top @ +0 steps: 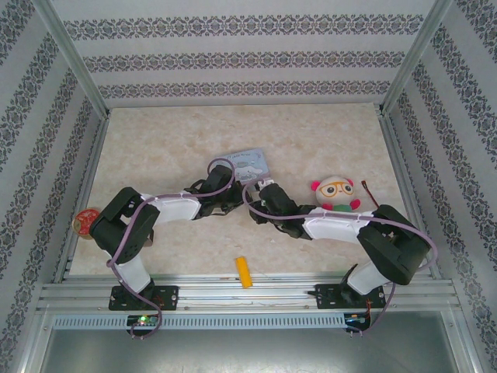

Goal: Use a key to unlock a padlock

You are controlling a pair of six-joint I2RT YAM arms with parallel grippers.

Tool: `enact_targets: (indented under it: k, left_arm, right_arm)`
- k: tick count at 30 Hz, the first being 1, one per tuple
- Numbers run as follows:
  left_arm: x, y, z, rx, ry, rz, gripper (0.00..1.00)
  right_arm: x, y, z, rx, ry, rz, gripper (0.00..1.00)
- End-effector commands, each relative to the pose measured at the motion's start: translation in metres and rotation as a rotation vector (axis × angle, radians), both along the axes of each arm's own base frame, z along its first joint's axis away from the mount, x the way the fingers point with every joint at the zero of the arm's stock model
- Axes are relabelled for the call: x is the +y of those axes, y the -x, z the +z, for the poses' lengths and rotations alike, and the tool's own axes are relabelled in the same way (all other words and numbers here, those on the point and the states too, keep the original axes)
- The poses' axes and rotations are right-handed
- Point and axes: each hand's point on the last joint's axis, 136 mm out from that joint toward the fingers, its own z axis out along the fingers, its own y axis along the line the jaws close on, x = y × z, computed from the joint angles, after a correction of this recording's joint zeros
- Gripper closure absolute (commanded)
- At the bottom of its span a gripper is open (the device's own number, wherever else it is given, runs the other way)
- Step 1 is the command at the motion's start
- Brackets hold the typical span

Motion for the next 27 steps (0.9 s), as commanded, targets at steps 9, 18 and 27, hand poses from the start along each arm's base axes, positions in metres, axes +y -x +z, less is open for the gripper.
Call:
enact_targets:
  k: [9, 18, 27]
  left_arm:
    - [-0.005, -0.005, 0.008, 0.047, 0.068, 0.004, 1.00]
    - [-0.007, -0.006, 0.008, 0.055, 0.073, 0.001, 1.00]
    - [-0.008, -0.005, 0.008, 0.059, 0.077, -0.004, 1.00]
  right_arm:
    - [0.001, -0.004, -0.015, -0.055, 0.152, 0.057, 0.71]
    - [0.009, -0.010, -0.017, -0.077, 0.170, 0.086, 0.68]
    - [0.012, -0.018, -0.017, -0.102, 0.197, 0.088, 0.68]
